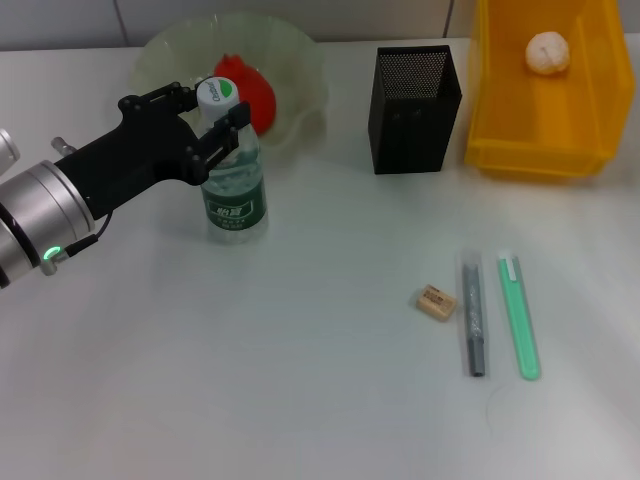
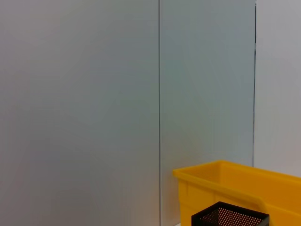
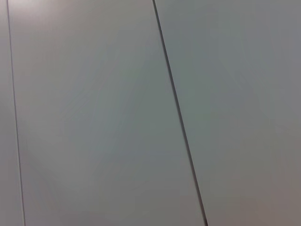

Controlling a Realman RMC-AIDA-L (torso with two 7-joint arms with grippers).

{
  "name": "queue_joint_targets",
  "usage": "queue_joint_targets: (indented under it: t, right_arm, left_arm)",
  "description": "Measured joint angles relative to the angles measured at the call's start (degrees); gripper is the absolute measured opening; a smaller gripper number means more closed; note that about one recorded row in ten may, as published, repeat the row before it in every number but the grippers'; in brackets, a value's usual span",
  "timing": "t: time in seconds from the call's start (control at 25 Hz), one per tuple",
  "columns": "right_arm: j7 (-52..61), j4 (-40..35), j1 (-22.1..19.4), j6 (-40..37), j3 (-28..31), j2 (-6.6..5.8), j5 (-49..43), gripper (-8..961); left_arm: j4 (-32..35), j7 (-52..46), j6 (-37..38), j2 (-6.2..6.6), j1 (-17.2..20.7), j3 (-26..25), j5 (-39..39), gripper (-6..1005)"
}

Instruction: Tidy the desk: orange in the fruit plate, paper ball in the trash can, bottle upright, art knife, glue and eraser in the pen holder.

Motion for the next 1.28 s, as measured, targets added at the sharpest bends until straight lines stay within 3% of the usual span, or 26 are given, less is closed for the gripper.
queue_joint_targets:
  t: [0.4,0.64,0.96,1.08,1.28]
  right_arm:
    - [0.00,0.02,-0.40,-0.02,0.11,-0.03,0.00,651]
    - [0.00,0.00,-0.53,-0.05,0.02,-0.03,0.00,650]
    - [1.17,-0.58,-0.36,-0.47,-0.47,-0.03,-1.48,647]
    - [6.22,-5.66,-0.62,-2.14,-0.55,0.00,-6.49,645]
    - [24.27,-22.59,-1.75,-2.89,-0.52,0.18,-20.42,643]
  left_arm:
    - [0.37,0.00,1.67,-0.03,0.35,-0.01,-2.04,568]
    - [0.40,-0.20,7.33,0.15,0.27,-1.85,-2.74,638]
    - [-0.69,-0.71,14.28,0.09,0.03,-6.17,-3.11,807]
    - [-2.43,-0.30,17.03,0.05,0.03,-7.21,-5.49,805]
    - [-5.51,0.78,18.01,0.16,-0.31,-8.12,-7.98,803]
